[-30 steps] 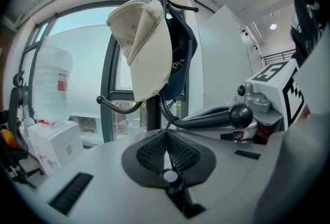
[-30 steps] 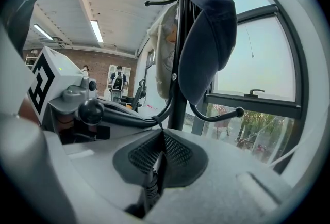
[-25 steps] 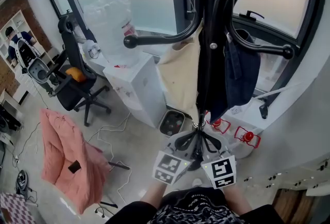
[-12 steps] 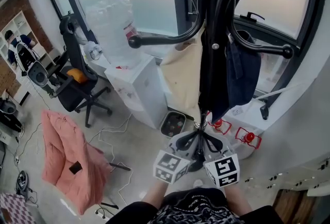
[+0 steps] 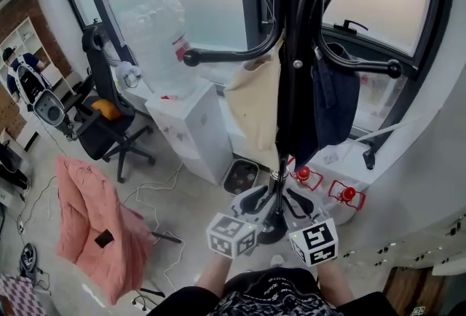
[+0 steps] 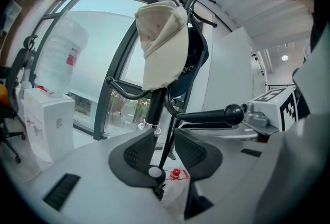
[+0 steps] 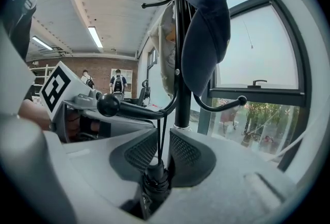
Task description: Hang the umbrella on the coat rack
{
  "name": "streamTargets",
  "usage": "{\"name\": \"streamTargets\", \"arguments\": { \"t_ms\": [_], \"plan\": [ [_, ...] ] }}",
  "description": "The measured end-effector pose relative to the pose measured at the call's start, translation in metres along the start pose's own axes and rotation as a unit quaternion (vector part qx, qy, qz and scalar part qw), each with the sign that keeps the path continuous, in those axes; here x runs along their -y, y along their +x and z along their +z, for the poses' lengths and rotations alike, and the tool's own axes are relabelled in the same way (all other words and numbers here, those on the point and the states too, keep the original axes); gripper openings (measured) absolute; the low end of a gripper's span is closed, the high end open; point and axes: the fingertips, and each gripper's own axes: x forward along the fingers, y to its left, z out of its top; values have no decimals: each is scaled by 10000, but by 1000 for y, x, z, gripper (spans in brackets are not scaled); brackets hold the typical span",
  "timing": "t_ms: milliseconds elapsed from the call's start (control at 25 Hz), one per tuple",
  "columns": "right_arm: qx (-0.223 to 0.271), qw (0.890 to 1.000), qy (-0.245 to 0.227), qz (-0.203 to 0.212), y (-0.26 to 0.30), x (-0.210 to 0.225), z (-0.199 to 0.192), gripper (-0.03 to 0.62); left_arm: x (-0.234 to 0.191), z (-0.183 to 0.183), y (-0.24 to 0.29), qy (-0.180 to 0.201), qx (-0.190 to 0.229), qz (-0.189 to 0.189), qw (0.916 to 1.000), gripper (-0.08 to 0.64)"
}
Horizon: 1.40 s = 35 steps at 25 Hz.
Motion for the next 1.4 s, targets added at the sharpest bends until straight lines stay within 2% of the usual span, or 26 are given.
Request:
{"name": "streamTargets", "arguments": {
  "t_ms": [200, 560, 1280, 1400],
  "plan": [
    [-135, 9999, -18, 69, -8, -6, -9, 198, -5, -3, -14, -61, -32, 48, 10000, 153],
    [58, 9997, 237, 32, -28, -13, -5, 290, 12, 3, -34, 54, 262, -101, 9996, 156],
    [3, 9994, 337, -85, -66, -43, -10, 290, 44, -8, -70, -6, 355, -31, 9994, 155],
    [-67, 9993, 344, -98, -70, -48, -15, 288, 50, -14, -75, -37, 334, -34, 9994, 130]
  ]
}}
